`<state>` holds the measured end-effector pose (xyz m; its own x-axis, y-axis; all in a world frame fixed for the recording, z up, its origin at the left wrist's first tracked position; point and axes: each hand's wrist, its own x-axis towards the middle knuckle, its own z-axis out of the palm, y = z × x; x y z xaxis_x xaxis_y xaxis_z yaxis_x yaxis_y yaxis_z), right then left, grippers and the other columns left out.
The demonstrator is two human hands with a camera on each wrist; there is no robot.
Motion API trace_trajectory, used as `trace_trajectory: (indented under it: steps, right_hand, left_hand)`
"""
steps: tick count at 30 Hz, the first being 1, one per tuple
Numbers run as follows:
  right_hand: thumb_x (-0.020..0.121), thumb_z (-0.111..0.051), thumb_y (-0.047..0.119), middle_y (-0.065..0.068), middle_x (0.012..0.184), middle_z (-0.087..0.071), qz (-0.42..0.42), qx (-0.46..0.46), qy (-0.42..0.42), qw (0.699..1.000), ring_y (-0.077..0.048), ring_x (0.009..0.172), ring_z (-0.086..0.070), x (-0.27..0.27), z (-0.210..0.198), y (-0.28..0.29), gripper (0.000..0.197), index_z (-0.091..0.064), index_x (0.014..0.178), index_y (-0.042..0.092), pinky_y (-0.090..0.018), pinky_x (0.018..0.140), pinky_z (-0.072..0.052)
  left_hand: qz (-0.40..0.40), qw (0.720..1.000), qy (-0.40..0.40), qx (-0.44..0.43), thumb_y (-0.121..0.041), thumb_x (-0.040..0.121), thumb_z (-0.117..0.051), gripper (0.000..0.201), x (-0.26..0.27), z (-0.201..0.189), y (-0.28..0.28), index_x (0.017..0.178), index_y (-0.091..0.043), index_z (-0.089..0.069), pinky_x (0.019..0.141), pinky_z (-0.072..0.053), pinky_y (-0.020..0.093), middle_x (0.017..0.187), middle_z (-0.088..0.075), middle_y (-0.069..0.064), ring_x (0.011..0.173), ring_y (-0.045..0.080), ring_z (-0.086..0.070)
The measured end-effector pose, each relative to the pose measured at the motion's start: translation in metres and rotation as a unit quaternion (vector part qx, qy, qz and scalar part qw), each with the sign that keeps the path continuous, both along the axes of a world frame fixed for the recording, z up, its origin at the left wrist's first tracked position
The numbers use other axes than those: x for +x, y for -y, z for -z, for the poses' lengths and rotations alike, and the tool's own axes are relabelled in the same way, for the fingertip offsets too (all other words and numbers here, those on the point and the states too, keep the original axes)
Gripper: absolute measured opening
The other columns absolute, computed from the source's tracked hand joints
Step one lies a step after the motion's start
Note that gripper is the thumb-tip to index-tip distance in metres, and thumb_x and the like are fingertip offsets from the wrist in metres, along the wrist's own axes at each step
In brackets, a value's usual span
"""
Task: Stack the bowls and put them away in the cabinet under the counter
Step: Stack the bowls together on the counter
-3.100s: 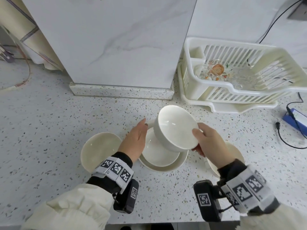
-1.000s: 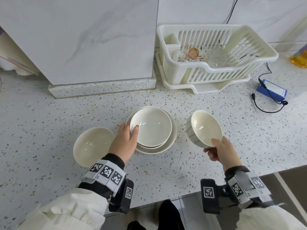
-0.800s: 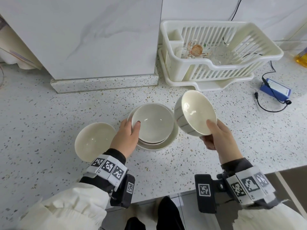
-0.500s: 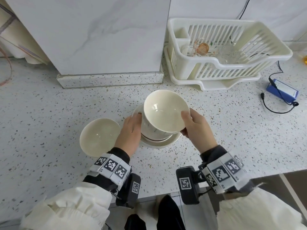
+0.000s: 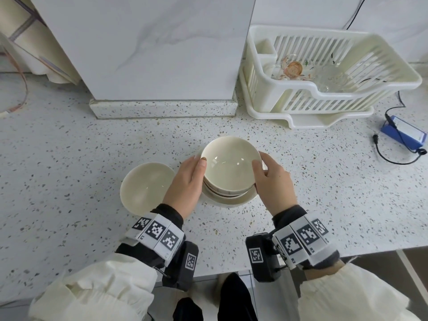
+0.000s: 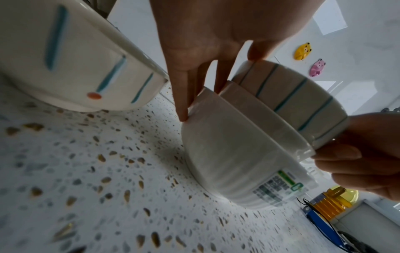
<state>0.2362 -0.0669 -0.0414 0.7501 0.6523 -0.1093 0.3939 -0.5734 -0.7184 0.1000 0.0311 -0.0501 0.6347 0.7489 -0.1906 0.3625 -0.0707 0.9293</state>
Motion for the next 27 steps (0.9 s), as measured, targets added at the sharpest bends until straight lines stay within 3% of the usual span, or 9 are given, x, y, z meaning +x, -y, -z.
trace_trajectory:
  steps: [2, 6, 8, 11, 14, 16, 19, 24, 27]
  right_hand:
    - [0.096, -0.034, 0.025, 0.002, 0.044, -0.037, 0.004, 0.002, -0.002, 1.000, -0.012, 0.043, -0.038, 0.000, 0.002, 0.000, 0.036, -0.054, 0.126, 0.021, -0.022, 0.043, -0.030]
    - [0.096, -0.035, 0.030, 0.000, 0.050, -0.043, 0.009, 0.012, -0.015, 1.000, -0.013, 0.047, -0.041, -0.003, 0.002, 0.002, 0.034, -0.055, 0.122, 0.021, -0.025, 0.046, -0.030]
    - [0.095, -0.037, 0.034, -0.001, 0.064, -0.049, 0.023, 0.013, -0.012, 1.000, -0.017, 0.062, -0.049, -0.006, 0.004, 0.004, 0.035, -0.056, 0.119, 0.018, -0.028, 0.056, -0.038]
    - [0.093, -0.041, 0.038, -0.001, 0.097, -0.048, 0.044, 0.038, -0.006, 0.998, -0.023, 0.101, -0.045, -0.012, 0.009, 0.009, 0.038, -0.057, 0.119, 0.016, -0.036, 0.090, -0.040]
    - [0.091, -0.039, 0.045, 0.003, 0.116, -0.041, 0.036, 0.055, -0.028, 0.997, -0.015, 0.109, -0.033, -0.019, 0.013, 0.010, 0.046, -0.053, 0.126, 0.018, -0.028, 0.093, -0.027]
    - [0.083, -0.036, 0.057, 0.005, 0.122, -0.044, 0.029, 0.077, -0.066, 0.994, -0.018, 0.116, -0.038, -0.023, 0.017, 0.009, 0.061, -0.047, 0.131, 0.021, -0.032, 0.098, -0.032]
    - [0.074, -0.033, 0.069, -0.002, 0.132, -0.053, 0.035, 0.103, -0.104, 0.989, -0.026, 0.122, -0.045, -0.032, 0.022, 0.006, 0.075, -0.040, 0.135, 0.026, -0.049, 0.105, -0.037]
    - [0.072, -0.033, 0.067, -0.004, 0.131, -0.053, 0.060, 0.109, -0.148, 0.981, -0.026, 0.124, -0.044, -0.037, 0.022, 0.004, 0.079, -0.036, 0.139, 0.024, -0.049, 0.106, -0.036]
    - [0.078, -0.036, 0.061, -0.003, 0.132, -0.052, 0.069, 0.112, -0.160, 0.978, -0.025, 0.126, -0.042, -0.039, 0.022, 0.005, 0.070, -0.036, 0.139, 0.026, -0.048, 0.108, -0.035]
  left_hand:
    - [0.003, 1.000, -0.007, 0.010, -0.033, 0.097, -0.027, 0.037, 0.000, 0.001, -0.002, 0.127, -0.026, -0.046, 0.090, -0.027, 0.016, 0.120, -0.044, -0.012, 0.109, 0.000, -0.038]
    - [0.026, 0.998, -0.016, 0.047, -0.034, 0.097, -0.027, 0.037, -0.002, 0.007, -0.005, 0.125, -0.023, -0.048, 0.087, -0.032, 0.018, 0.129, -0.048, -0.002, 0.109, 0.005, -0.044]
    - [0.036, 0.996, -0.021, 0.074, -0.034, 0.096, -0.028, 0.037, -0.005, 0.008, -0.007, 0.124, -0.021, -0.049, 0.084, -0.033, 0.011, 0.134, -0.046, 0.003, 0.111, 0.005, -0.044]
    - [0.027, 0.989, -0.054, 0.131, -0.033, 0.095, -0.031, 0.042, -0.015, 0.008, -0.012, 0.132, -0.016, -0.042, 0.101, -0.026, 0.018, 0.145, -0.034, 0.002, 0.129, 0.007, -0.033]
    - [-0.015, 0.962, -0.137, 0.234, -0.027, 0.094, -0.038, 0.040, -0.035, 0.011, -0.028, 0.131, -0.013, -0.042, 0.111, -0.021, 0.031, 0.146, -0.033, 0.008, 0.137, 0.020, -0.025]
    - [-0.034, 0.940, -0.210, 0.268, -0.023, 0.092, -0.042, 0.042, -0.051, 0.016, -0.040, 0.132, -0.010, -0.040, 0.113, -0.022, 0.040, 0.146, -0.033, 0.013, 0.138, 0.027, -0.024]
    - [-0.031, 0.936, -0.265, 0.227, -0.020, 0.091, -0.044, 0.048, -0.072, 0.020, -0.049, 0.136, -0.008, -0.032, 0.104, -0.035, 0.044, 0.146, -0.032, 0.015, 0.132, 0.031, -0.033]
    - [-0.020, 0.932, -0.314, 0.179, -0.018, 0.092, -0.039, 0.048, -0.089, 0.021, -0.054, 0.137, -0.012, -0.026, 0.081, -0.044, 0.045, 0.141, -0.040, 0.012, 0.114, 0.033, -0.051]
    - [-0.021, 0.912, -0.378, 0.156, -0.019, 0.092, -0.034, 0.039, -0.096, 0.026, -0.058, 0.129, -0.006, -0.034, 0.064, -0.041, 0.035, 0.102, -0.061, 0.015, 0.079, 0.030, -0.056]
